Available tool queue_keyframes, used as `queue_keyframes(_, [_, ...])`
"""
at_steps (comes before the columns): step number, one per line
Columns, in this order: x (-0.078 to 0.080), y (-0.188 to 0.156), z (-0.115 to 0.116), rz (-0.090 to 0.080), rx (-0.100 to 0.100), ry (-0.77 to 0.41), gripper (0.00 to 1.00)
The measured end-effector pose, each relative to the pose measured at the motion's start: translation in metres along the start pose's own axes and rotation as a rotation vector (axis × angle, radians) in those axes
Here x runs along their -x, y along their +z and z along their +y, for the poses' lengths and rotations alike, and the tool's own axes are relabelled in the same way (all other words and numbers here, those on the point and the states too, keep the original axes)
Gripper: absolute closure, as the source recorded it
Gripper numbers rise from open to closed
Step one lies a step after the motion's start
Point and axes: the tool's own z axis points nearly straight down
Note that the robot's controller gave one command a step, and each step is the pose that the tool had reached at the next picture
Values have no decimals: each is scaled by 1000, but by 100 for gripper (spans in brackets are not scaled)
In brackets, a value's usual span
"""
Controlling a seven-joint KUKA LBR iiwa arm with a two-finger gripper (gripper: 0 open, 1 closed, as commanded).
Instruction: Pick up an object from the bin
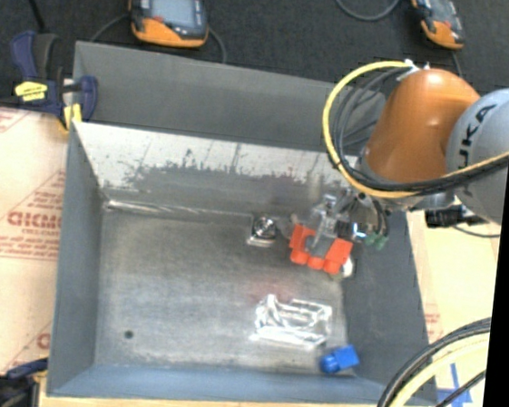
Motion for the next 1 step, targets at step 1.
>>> queue_keyframes(1, [18, -107, -1, -4, 0, -242, 100])
